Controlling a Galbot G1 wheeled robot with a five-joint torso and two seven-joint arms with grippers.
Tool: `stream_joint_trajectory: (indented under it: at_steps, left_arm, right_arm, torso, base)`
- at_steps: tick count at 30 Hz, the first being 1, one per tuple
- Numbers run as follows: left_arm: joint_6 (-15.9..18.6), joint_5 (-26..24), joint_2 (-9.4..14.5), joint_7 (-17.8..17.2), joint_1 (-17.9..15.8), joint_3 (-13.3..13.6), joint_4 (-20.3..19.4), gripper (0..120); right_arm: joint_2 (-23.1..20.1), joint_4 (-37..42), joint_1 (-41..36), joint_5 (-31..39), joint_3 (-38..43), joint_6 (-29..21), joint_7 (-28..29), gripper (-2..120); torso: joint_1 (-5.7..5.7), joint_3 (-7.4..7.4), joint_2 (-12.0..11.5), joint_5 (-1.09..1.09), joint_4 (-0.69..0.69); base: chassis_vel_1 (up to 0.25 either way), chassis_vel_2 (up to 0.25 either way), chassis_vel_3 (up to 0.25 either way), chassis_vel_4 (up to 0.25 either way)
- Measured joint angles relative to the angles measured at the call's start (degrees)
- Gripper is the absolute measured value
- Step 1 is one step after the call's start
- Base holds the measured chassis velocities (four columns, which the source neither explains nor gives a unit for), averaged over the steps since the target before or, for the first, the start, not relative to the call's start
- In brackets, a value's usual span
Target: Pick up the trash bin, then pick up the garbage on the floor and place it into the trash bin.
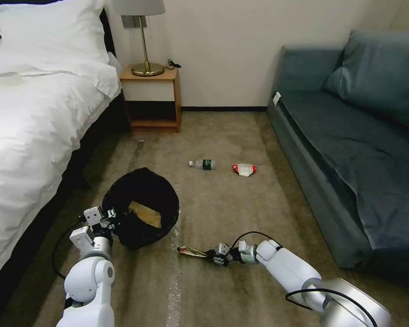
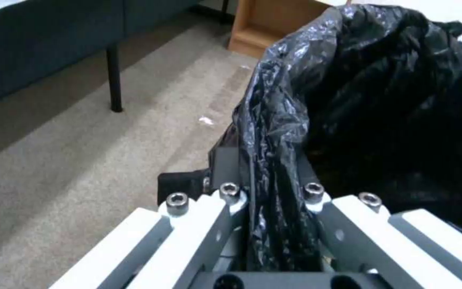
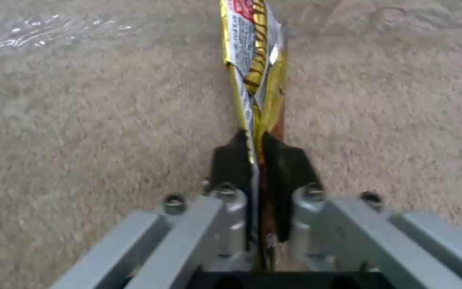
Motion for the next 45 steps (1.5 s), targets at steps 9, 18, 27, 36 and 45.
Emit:
stream_joint_trajectory:
  at_steps: [9, 18, 27, 36, 45]
  left_arm:
    - [0.0, 0.0, 0.1, 0.0, -0.2, -0.1, 0.3, 4]
    - [-0.1, -0.1, 0.1, 0.0, -0.4, 0.0, 0.4, 4]
    - [-0.2, -0.3, 0.2, 0.1, -0.2, -0.2, 0.3, 4]
    - [-0.4, -0.4, 0.3, 0.1, -0.2, -0.3, 0.2, 4]
    - [-0.4, -0.5, 0.3, 0.1, -0.5, -0.1, 0.6, 4]
  right_arm:
    - [0.1, 0.0, -0.1, 0.0, -0.2, 0.5, -0.5, 0]
    - [-0.2, -0.4, 0.4, 0.1, 0.8, 0.6, -0.6, 0]
    - [-0.6, -0.4, 1.2, 0.7, 4.4, 0.7, -0.6, 0]
    - [-0.8, -0.7, 1.5, 0.9, 9.7, 0.7, 0.3, 0]
    - [-1.5, -0.8, 2.4, 3.6, 20.7, 0.4, 3.7, 0]
  torso:
    - [0.00, -0.01, 0.0, -0.04, 0.00]
    - [0.00, -0.01, 0.0, -0.04, 0.00]
    - [0.00, -0.01, 0.0, -0.04, 0.00]
    - [0.00, -0.01, 0.0, -0.04, 0.00]
    - [0.00, -0.01, 0.0, -0.04, 0.00]
  base:
    - [0.000, 0.000, 0.000, 0.000]
    - [0.000, 0.000, 0.000, 0.000]
    - [0.000, 0.000, 0.000, 0.000]
    - [0.000, 0.000, 0.000, 0.000]
    - [0.000, 0.000, 0.000, 0.000]
